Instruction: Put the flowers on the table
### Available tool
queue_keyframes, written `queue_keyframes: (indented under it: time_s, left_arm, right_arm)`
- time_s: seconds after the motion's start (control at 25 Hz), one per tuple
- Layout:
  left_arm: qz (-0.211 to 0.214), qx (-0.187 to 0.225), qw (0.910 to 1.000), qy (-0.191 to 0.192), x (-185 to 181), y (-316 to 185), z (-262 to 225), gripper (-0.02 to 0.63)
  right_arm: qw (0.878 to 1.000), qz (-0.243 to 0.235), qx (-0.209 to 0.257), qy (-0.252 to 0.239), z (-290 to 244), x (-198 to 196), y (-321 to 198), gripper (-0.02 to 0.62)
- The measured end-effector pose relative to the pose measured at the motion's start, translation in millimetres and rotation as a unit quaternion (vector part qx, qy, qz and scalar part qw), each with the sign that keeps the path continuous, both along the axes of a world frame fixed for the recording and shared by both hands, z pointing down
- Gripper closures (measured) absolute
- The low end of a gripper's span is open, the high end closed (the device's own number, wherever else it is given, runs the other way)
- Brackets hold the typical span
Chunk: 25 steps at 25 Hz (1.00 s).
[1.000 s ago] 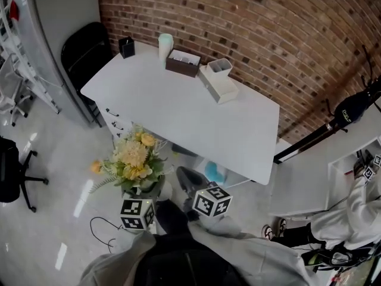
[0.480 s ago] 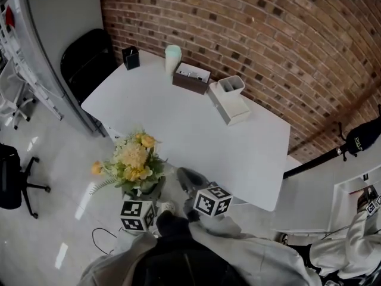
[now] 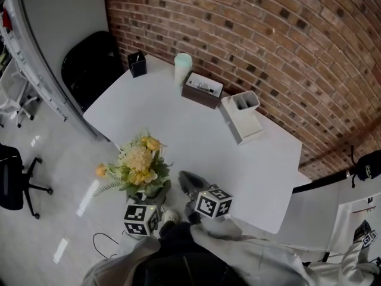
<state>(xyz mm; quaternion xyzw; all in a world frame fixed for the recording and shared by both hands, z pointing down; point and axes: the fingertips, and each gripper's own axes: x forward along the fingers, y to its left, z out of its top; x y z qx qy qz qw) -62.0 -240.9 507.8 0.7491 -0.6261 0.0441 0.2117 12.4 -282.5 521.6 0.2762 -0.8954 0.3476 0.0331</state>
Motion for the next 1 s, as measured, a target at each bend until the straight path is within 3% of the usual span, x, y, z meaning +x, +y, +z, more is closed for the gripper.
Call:
queue_keyframes:
  time_s: [0.36, 0.72, 1.0]
  left_arm:
    - [-0.003, -0.003, 1.0, -0.003, -10, -24, 1, 0.233]
    - [0.022, -0.002, 0.9997, 0.003, -4, -27, -4, 0.233]
    - [0.044, 0.006, 0.999, -0.005, 6, -40, -7, 0.233]
  right_arm:
    - [1.0, 0.012, -0.024, -0.011, 13, -2, -25, 0.595]
    - [0.999, 0.036, -0.017, -0.028, 9, 5, -21, 0.595]
    - [0.998, 0.065, -0.017, -0.013, 7, 29, -19, 0.595]
